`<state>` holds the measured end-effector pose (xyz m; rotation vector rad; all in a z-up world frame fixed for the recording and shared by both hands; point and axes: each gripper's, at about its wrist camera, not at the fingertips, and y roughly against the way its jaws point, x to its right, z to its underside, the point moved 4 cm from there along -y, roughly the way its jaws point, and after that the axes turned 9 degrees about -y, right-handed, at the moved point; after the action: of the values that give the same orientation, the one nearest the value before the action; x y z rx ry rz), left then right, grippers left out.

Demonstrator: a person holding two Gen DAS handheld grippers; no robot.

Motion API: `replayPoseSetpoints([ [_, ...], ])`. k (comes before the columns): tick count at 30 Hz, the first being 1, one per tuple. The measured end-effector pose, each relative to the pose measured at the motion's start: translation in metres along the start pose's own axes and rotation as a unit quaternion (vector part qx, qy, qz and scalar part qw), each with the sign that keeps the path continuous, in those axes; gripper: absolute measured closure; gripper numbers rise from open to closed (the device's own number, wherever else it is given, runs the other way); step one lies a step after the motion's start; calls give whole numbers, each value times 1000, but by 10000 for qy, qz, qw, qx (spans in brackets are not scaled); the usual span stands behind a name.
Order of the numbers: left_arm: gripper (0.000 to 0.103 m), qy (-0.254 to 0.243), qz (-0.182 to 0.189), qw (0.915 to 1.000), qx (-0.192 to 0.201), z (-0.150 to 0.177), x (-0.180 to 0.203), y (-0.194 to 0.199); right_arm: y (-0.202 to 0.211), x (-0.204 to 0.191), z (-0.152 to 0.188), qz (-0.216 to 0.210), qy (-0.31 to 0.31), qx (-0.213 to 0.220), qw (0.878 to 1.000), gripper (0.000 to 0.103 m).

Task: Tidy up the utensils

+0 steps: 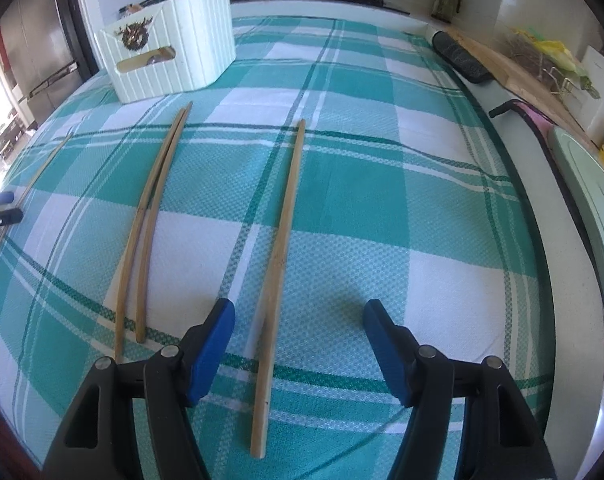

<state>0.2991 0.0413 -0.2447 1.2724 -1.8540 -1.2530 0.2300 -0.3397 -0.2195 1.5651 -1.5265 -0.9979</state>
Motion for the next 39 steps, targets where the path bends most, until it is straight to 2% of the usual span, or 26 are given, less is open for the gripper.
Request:
replayPoseSetpoints([
  [3,15,-109,52,9999,-61,-20,-2,-7,-11,-1,-20,-46,103,-225,9997,33],
  [8,32,-126,102,9998,-119,-54,0,-19,-34,-12,-66,-57,156,-177,9997,35],
  [9,35,-88,128,9998,-107,-56,-1,-20,-40,-15,-77,-88,128,-159,9998,39],
  [10,47,-66,95,9999,-84,-58,-1,-19,-45,-17,-86,-84,117,-131,9998,40],
  [11,67,-67,60,9999,-63,-61,-1,-19,-48,-20,-94,-64,86,-64,9999,49],
  [12,87,-46,95,9999,-32,-64,-2,-19,-51,-21,-101,-43,22,2,10000,64],
  [13,96,26,183,9998,-9,-66,-3,-20,-53,-22,-108,-85,-27,25,10000,76],
  [14,98,117,234,9997,7,-66,-5,-20,-55,-24,-113,-137,-93,-2,9999,96],
  [16,98,273,262,9992,125,-65,-7,-14,-55,-23,-119,-206,-302,-65,9993,97],
  [18,98,345,340,9979,434,-62,-6,4,-43,-24,-120,-225,-344,115,9991,97],
  [21,98,301,340,9946,933,-59,0,44,5,-32,-116,-489,-301,672,9961,97],
  [25,98,294,481,9856,1597,-56,4,103,80,-40,-108,-794,-181,1362,9873,97],
  [31,98,258,632,9712,2283,-61,9,167,156,-51,-98,-1047,-10,2079,9725,97],
  [35,99,241,673,9626,2615,-77,7,197,184,-64,-106,-1089,87,2450,9633,97],
  [39,99,306,602,9522,2979,-115,-2,229,201,-79,-136,-967,288,2819,9541,97],
])
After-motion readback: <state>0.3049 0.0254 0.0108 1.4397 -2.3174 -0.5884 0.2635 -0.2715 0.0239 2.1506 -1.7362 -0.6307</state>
